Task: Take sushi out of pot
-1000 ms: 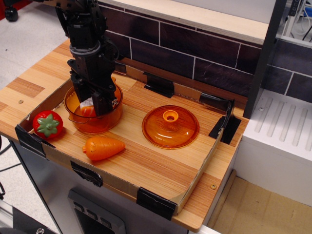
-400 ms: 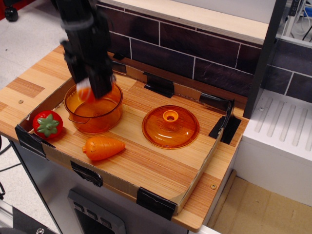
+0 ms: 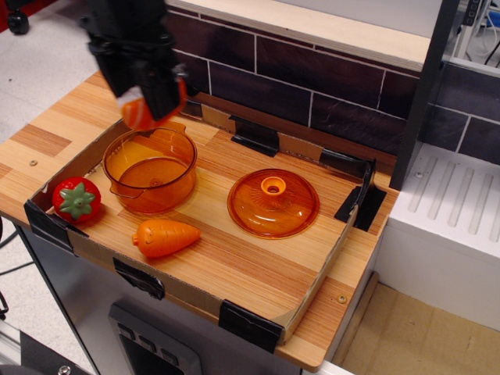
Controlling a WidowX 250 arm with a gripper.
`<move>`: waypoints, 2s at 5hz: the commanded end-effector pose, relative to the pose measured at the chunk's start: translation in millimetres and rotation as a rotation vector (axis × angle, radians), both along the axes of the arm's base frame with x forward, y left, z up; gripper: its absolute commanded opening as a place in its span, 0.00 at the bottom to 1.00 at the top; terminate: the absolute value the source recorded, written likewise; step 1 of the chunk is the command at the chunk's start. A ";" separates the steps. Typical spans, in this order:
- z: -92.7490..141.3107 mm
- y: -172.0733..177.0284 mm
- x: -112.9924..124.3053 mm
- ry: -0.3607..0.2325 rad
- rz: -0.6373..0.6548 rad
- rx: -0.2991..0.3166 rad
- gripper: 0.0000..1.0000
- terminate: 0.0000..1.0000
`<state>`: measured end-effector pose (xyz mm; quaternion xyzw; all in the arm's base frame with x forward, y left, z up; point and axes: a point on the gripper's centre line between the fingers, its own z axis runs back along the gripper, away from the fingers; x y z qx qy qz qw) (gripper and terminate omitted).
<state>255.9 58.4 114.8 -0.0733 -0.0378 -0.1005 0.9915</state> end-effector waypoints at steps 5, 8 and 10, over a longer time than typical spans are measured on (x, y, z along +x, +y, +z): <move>-100.7 -114.8 -6.3 0.032 -0.219 0.096 0.00 0.00; -99.0 -118.4 3.0 0.043 -0.265 0.044 1.00 0.00; -45.3 -113.2 5.2 0.012 -0.199 -0.009 1.00 0.00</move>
